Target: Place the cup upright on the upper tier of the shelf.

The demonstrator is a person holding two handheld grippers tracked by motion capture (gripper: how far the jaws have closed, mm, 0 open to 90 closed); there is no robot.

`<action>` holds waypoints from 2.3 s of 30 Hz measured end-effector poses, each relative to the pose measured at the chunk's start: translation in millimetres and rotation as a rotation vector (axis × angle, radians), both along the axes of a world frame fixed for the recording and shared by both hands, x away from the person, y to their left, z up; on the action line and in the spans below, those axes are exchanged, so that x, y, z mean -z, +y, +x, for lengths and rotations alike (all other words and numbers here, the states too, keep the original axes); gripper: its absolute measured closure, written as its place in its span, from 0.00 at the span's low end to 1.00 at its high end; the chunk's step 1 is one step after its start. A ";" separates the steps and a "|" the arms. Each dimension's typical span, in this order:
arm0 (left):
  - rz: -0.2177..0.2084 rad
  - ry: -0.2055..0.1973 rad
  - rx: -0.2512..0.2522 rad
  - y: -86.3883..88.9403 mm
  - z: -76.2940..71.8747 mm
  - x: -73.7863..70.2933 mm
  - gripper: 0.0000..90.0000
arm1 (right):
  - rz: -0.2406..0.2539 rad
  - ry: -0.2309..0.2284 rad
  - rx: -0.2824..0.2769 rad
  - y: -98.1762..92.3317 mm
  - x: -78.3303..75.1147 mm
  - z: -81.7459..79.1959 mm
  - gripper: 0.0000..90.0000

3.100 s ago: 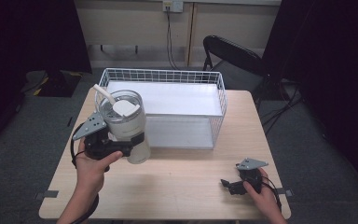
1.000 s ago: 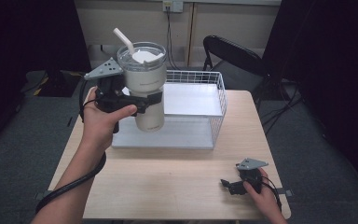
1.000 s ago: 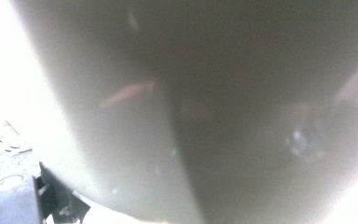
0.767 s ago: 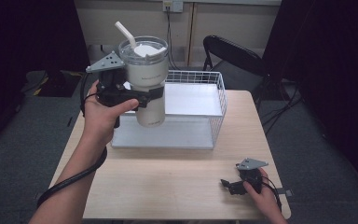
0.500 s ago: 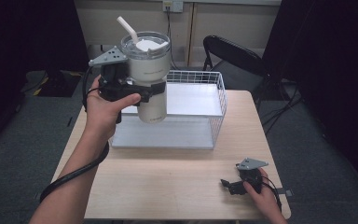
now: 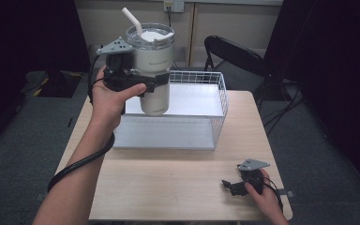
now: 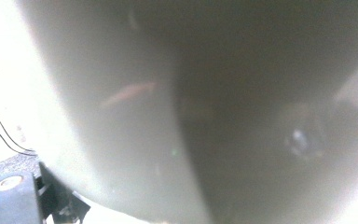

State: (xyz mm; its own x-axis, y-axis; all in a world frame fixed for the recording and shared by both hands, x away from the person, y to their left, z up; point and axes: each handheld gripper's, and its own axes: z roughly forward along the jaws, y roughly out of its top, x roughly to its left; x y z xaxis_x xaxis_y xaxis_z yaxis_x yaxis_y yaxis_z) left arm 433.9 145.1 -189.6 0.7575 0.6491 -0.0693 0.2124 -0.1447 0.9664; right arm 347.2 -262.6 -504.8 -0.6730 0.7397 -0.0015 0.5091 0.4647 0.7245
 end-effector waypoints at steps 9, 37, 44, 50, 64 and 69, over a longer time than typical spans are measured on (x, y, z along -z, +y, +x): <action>0.009 -0.006 -0.018 -5.7 12.2 2.8 0.11 | 0.001 0.000 0.000 0.0 0.0 0.0 0.08; 0.023 -0.015 -0.127 -8.0 52.1 21.9 0.11 | 0.001 0.001 -0.010 -1.2 0.0 -0.1 0.08; 0.021 -0.021 -0.155 -10.8 59.1 30.0 0.11 | 0.001 0.000 -0.010 -1.2 0.0 -0.1 0.08; 0.045 -0.036 -0.159 -13.4 63.3 32.5 0.11 | 0.001 0.001 -0.010 -1.2 0.0 -0.1 0.08; 0.044 -0.043 -0.190 -16.1 73.9 48.7 0.11 | 0.001 0.001 -0.010 -1.2 0.0 -0.1 0.08; 0.039 -0.045 -0.205 -17.5 75.7 51.2 0.11 | 0.001 0.001 -0.010 -1.2 0.0 -0.1 0.08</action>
